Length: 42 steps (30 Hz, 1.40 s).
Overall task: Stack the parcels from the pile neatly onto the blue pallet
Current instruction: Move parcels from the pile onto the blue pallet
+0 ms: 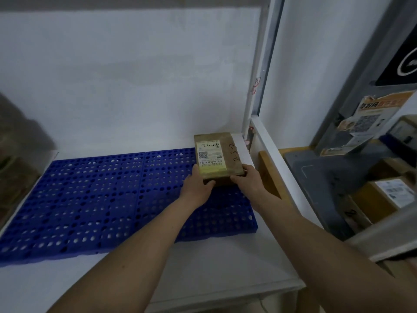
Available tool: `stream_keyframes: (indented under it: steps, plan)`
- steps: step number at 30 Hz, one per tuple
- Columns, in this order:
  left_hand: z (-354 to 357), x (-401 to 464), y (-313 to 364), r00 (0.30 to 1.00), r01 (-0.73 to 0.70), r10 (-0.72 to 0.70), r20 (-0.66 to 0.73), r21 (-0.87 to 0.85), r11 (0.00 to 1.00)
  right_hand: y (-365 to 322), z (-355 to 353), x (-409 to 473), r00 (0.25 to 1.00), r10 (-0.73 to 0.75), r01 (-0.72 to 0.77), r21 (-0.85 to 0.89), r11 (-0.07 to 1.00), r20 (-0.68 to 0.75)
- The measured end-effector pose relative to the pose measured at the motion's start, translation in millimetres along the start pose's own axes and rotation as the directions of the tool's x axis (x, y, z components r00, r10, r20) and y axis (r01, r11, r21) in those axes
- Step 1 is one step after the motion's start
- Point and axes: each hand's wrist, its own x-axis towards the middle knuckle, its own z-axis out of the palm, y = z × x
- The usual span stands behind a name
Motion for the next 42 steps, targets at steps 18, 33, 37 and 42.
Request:
stream_keyframes:
  steps: [18,33,37,42]
  plan:
    - [-81.9,-25.9,-18.6,0.988,0.128,-0.104,-0.114,0.228,0.965,-63.8,65.8,-21.3,0.905,-0.372,0.388,-0.763,0.518,0.207]
    - [-265.9,-176.2,-124.9,0.841,0.466,-0.228,-0.491,0.442,0.766,-115.1,262.7,-95.2,0.565,-0.085,0.792,-0.511,0.334,0.820]
    - [-298.7,-196.5,-145.8,0.814,0.500,-0.256,-0.522,0.404,0.766,-122.6,305.9,-115.0,0.517,-0.105,0.818,-0.455,0.353,0.849]
    - [-340.2,-212.8,-167.1,0.806,0.490,-0.229,-0.546,0.400,0.775,-135.6,357.4,-134.8,0.494,-0.188,0.830,-0.398,0.390,0.849]
